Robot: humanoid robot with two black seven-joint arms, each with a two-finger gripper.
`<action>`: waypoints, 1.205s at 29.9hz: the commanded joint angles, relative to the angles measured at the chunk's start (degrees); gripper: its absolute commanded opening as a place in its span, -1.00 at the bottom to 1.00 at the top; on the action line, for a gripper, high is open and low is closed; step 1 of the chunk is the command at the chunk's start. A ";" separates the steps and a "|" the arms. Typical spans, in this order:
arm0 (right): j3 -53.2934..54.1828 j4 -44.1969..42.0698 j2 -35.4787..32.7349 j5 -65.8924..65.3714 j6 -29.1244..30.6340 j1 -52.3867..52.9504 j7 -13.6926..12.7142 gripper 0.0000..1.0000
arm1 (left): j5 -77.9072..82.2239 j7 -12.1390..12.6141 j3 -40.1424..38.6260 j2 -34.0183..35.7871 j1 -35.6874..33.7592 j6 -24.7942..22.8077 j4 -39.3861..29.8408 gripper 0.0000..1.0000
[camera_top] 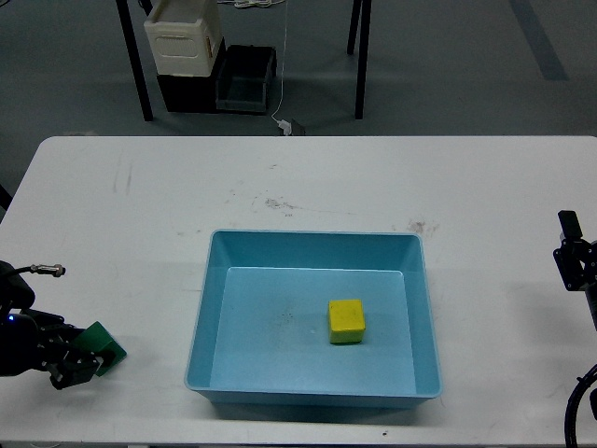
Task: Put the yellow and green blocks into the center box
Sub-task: 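Lift the green cube with the left gripper and carry it over the box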
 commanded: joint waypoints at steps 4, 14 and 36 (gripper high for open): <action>0.18 0.00 0.01 0.04 -0.08 -0.02 0.04 0.99 | -1.97 0.00 0.00 0.14 -3.26 5.48 1.40 -0.52; 0.27 0.00 0.01 0.04 -0.08 -0.55 -0.05 0.99 | -19.47 0.00 -0.18 8.22 -18.54 7.70 1.76 -0.51; 0.00 -0.09 0.10 0.04 -0.08 -0.55 0.04 0.99 | -9.72 0.00 30.82 -19.71 -57.48 -4.48 -8.19 -0.47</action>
